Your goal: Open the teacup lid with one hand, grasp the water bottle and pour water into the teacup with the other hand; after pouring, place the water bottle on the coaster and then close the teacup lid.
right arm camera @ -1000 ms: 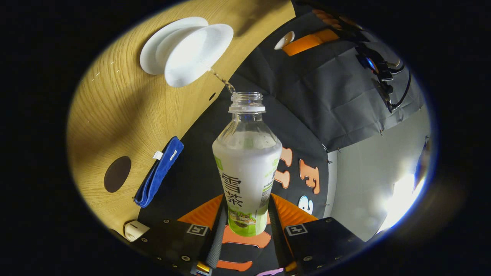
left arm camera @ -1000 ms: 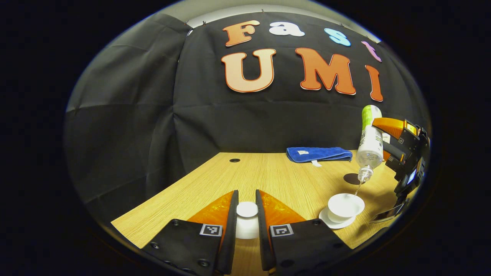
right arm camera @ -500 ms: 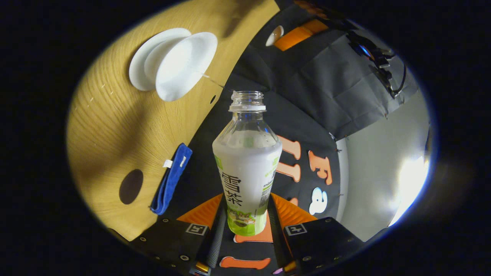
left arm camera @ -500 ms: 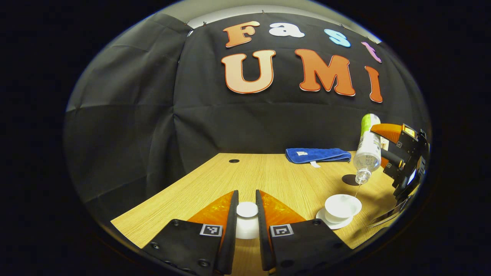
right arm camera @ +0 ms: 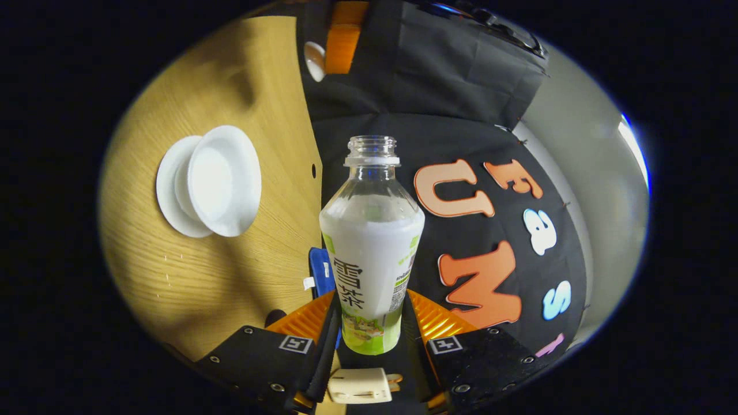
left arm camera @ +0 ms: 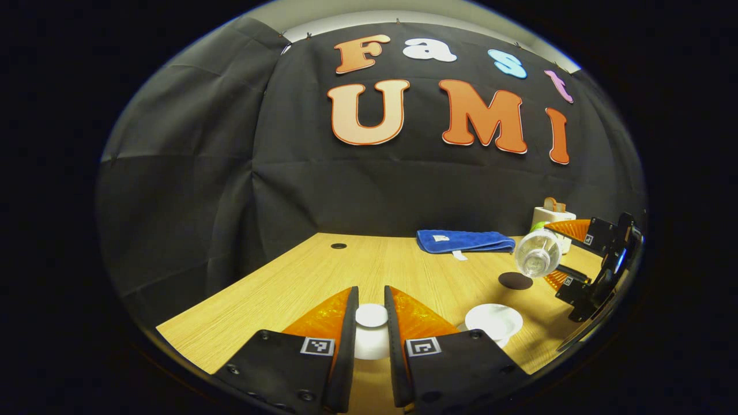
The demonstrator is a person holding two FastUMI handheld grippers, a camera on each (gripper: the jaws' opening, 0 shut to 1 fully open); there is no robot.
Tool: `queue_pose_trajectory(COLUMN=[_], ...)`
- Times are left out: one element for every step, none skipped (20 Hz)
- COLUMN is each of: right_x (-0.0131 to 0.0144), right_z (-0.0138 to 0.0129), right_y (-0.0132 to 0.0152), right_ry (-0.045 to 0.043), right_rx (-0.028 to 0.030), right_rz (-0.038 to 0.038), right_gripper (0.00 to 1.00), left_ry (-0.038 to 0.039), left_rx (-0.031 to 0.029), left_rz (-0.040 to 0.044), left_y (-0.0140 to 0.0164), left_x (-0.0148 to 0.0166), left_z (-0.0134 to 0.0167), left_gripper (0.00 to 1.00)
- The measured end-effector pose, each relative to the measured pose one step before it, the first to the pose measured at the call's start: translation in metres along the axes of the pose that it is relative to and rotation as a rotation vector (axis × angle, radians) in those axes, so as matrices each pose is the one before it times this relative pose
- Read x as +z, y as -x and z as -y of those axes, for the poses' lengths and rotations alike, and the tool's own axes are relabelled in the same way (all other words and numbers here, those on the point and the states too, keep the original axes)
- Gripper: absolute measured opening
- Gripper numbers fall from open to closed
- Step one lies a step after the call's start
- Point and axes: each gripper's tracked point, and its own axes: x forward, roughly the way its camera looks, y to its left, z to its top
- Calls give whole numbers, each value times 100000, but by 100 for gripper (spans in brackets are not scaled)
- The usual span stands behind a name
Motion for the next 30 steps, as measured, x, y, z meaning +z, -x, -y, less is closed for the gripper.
queue_pose_trajectory(right_x=[-345,-367,-319,-202,-339,-75,-298,-512,-177,-267,-228,-33,-329,-354,-138,-214,-296,-368,-229,-408,-119,-485,-656,-720,-701,-777,-679,-966,-633,-594], right_z=[-181,-187,25,290,535,714,554,776,580,276,408,469,399,382,316,249,118,95,173,148,73,-127,-74,36,153,147,205,254,161,152], right_y=[19,-52,29,-86,-67,-400,-293,-212,-296,-337,-222,-364,-375,-470,-264,-258,-163,-349,-417,-463,-593,-404,-382,-474,-407,-455,-385,-382,-312,-255], right_ry=[-6495,-7320,-7432,-6754,-5993,-5720,-5409,-5499,-5622,-5805,-5776,-6085,-6228,-5631,-4114,-2890,-2326,-2385,-2503,-2693,-3040,-4045,-4096,-2939,-2480,-2094,-2023,-2416,-2474,-1890], right_rx=[1662,1860,1618,970,-212,-336,-649,-623,-403,-204,46,-1,197,273,-8,-635,-284,51,408,401,549,765,-186,-293,-384,-318,49,-104,238,375], right_rz=[-1374,-1067,-964,-908,-878,-594,-967,-931,-963,-1066,-947,-1056,-1312,-1243,-1257,-976,-1150,-917,-1371,-1286,-1442,-1380,-1611,-2601,-2226,-1846,-1405,-1694,-1407,-1312], right_gripper=[60,59,59,59,59,59,59,59,59,59,59,59,59,59,59,59,59,59,59,59,59,59,59,59,59,59,59,59,59,59], left_ry=[296,210,-2,-17,42,13,268,139,321,244,56,127,91,72,41,102,89,249,121,175,-26,250,194,-372,-533,-470,-139,136,191,-201], left_rx=[-594,-343,-295,-438,-554,-822,-660,-672,-487,-776,-676,-1353,-742,-1184,-998,-934,-823,-916,-934,-1055,-1165,-1279,-1797,-996,-1118,-663,-733,-395,-492,51], left_rz=[-536,-217,-11,54,-205,-574,287,16,527,230,80,-95,251,160,445,474,807,575,538,616,433,177,-1027,-440,-203,78,17,-143,-322,-261], left_y=[-77,-123,-107,-29,7,37,-19,-75,23,-93,-56,-18,81,6,-53,-38,-61,62,-4,-84,-67,-50,-93,-69,-97,-37,-83,-84,-98,22], left_x=[-172,-65,79,-56,48,-45,160,127,209,172,137,73,140,250,153,231,327,320,290,304,124,122,-277,-233,-55,89,85,-126,-53,-23], left_z=[339,300,239,404,360,396,371,265,275,337,271,445,507,422,559,373,479,534,617,431,594,681,807,596,510,421,343,316,171,31], left_gripper=[31,31,31,31,31,31,29,30,30,29,31,31,31,31,31,31,31,31,31,31,31,31,31,31,31,31,31,31,31,31])
